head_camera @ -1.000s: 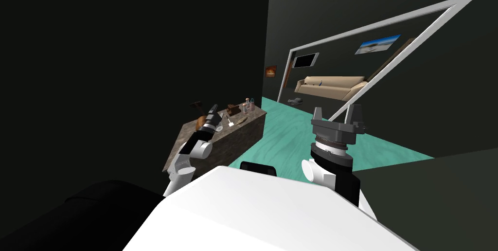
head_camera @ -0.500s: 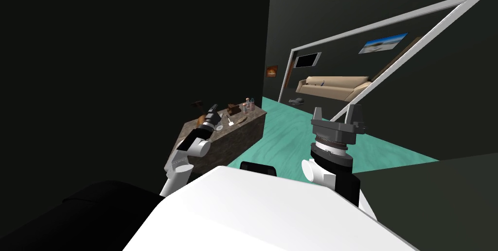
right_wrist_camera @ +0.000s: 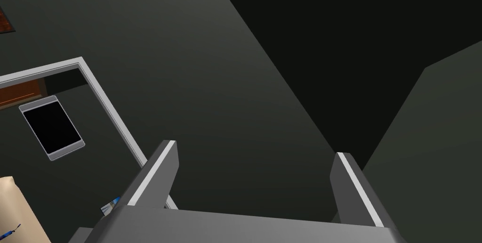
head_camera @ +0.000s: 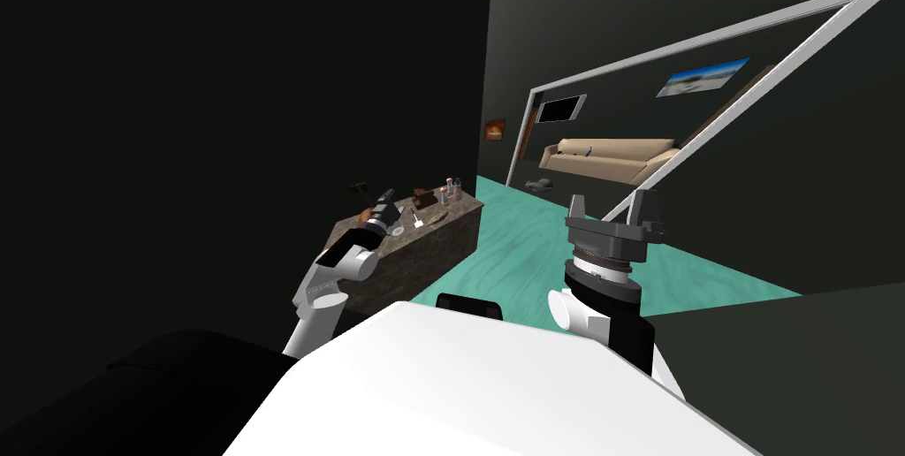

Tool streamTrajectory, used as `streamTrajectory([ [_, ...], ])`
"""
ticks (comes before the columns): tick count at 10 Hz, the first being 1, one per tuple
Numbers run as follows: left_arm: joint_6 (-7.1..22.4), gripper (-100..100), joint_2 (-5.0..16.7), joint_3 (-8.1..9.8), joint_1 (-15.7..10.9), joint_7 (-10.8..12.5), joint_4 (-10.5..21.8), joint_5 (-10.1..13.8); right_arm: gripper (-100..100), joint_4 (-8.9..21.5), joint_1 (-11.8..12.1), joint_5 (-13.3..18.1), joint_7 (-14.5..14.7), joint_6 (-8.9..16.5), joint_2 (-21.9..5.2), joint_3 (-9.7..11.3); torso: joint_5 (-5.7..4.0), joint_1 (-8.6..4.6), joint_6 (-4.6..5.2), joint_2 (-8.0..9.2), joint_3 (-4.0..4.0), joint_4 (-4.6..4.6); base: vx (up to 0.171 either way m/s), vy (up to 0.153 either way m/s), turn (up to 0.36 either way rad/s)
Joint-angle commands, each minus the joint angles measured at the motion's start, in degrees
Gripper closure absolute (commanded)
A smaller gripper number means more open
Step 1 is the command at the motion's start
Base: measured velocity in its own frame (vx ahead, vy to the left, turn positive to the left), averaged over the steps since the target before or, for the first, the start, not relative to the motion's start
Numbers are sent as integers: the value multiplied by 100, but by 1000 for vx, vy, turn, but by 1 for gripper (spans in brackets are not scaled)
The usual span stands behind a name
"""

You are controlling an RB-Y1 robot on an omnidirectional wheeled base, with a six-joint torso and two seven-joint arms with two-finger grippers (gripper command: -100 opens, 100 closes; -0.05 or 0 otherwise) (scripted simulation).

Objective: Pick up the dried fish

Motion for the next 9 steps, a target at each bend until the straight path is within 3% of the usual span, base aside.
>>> streamTrajectory([
  [1, 286, -100, 62, 62, -48, 102, 0, 65, 0, 0, 0, 0, 0, 0, 0, 0, 0, 0, 0, 0, 0, 0, -5, -35, 19],
  [2, 342, -100, 62, 62, -48, 102, 0, 65, 0, 0, 0, 0, 0, 0, 0, 0, 0, 0, 0, -1, 0, 0, -2, -18, 0],
  [3, 564, -100, 178, 186, -149, 293, -22, 192, 0, 0, 0, 0, 0, 0, 0, 0, 1, 5, 0, -1, -1, 0, -6, -41, 4],
  [5, 754, -100, 178, 186, -149, 293, -22, 192, 0, 0, 0, 0, 0, 0, 0, 0, -1, -3, 0, -2, -1, -1, 3, -33, 5],
  [8, 1297, -100, 395, 421, -343, 691, -45, 449, 0, 0, 0, 0, 0, 0, 0, 0, 0, 1, 0, -5, -3, -1, 8, -38, -12],
  [9, 1462, -100, 395, 421, -343, 691, -45, 449, 0, 0, 0, 0, 0, 0, 0, 0, -1, -4, 1, -6, -4, -2, 12, -48, -14],
])
